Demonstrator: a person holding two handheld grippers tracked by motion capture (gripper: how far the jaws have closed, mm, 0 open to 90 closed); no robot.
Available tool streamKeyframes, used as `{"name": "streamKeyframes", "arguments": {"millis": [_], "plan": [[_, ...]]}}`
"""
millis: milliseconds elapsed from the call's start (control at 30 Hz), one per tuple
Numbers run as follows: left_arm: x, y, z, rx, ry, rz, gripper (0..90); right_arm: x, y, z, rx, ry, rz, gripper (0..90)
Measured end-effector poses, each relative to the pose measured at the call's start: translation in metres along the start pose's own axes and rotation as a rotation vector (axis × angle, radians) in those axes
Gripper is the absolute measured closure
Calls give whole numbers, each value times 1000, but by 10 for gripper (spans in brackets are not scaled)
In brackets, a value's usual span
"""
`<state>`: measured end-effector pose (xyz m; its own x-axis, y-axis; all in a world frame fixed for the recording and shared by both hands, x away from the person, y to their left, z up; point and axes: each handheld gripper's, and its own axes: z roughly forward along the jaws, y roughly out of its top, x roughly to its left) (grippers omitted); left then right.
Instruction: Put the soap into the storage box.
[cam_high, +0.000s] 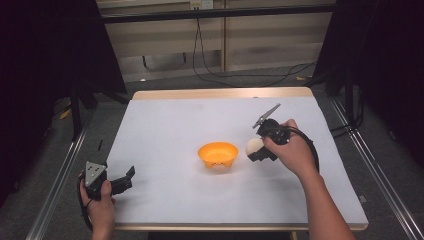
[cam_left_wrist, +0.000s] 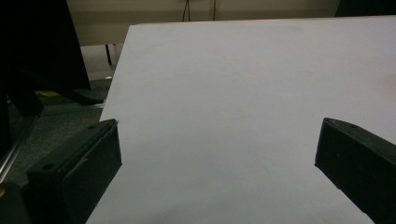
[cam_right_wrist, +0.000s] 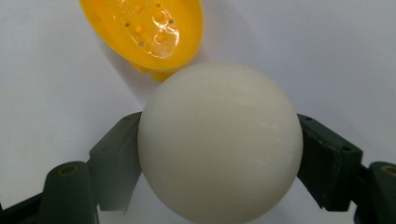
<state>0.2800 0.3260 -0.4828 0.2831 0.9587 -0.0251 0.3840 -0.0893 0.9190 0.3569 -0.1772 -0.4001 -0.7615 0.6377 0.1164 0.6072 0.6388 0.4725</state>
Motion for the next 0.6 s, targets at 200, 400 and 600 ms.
{"name": "streamKeyframes", "arguments": {"millis": [200,400,600], "plan": [[0,0,0,1,0,0,3,3,9,1,-12,13,-7,231],[0,0,0,2,1,-1,2,6,18,2,-15,19,-20,231],[0,0,0,2,-1,-1,2,10,27,6,-12,27,-46,231]]}}
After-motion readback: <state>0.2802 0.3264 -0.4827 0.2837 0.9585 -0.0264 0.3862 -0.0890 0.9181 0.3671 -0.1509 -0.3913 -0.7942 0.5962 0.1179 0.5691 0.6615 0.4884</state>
